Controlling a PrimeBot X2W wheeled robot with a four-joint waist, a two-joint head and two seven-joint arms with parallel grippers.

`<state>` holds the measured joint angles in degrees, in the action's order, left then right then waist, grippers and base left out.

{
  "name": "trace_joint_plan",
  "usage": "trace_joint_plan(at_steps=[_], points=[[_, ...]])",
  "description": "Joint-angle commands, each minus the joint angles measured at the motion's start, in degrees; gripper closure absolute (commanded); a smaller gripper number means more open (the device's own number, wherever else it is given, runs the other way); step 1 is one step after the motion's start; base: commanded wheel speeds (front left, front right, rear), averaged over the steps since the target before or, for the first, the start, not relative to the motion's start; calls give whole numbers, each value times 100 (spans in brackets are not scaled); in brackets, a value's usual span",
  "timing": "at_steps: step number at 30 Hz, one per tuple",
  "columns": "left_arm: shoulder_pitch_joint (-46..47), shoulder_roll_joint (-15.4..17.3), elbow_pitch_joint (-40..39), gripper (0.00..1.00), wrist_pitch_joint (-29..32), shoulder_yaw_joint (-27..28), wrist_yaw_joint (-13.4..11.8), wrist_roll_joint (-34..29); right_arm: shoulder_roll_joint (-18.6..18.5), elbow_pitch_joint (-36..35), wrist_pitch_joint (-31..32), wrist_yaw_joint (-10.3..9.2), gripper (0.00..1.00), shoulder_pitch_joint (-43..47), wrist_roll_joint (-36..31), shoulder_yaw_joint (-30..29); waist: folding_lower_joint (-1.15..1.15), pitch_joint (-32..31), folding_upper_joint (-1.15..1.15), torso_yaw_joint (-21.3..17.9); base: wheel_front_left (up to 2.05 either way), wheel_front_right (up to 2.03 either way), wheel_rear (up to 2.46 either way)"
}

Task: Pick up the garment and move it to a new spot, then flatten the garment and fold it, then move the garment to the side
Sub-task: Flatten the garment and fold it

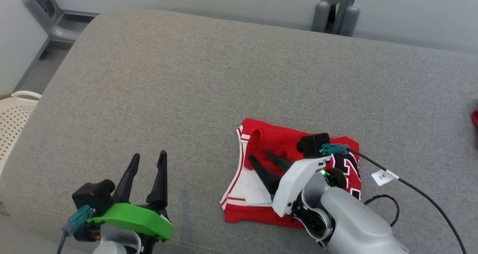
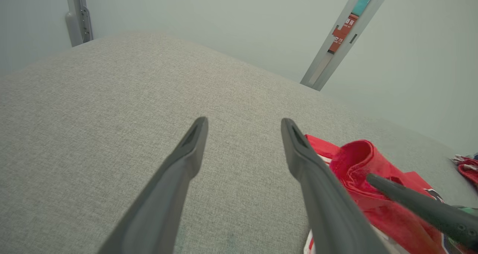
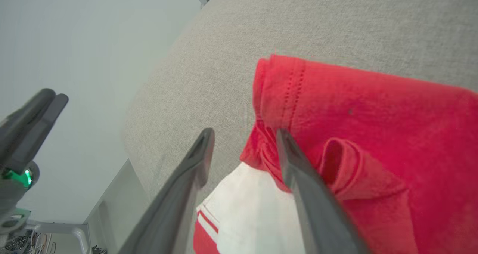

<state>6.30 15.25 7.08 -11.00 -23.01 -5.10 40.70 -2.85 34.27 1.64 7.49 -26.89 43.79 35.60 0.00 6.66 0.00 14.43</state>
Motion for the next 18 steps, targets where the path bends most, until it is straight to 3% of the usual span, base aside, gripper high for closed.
trace_joint_plan(at_steps=[1,11,18], points=[[99,-6,19,0,-8,-17,22,-15,-9,28,-84,-1,0,-94,205,128,0,-34,0,4,0,0,0],[-15,34,44,0,31,-99,8,-20,-12,-46,-614,-1,0,-412,784,866,0,-221,0,-136,0,0,0],[-131,76,-10,0,59,-136,-39,-20,-14,-69,-1184,-1,0,-547,507,615,0,-346,0,-317,0,0,0]])
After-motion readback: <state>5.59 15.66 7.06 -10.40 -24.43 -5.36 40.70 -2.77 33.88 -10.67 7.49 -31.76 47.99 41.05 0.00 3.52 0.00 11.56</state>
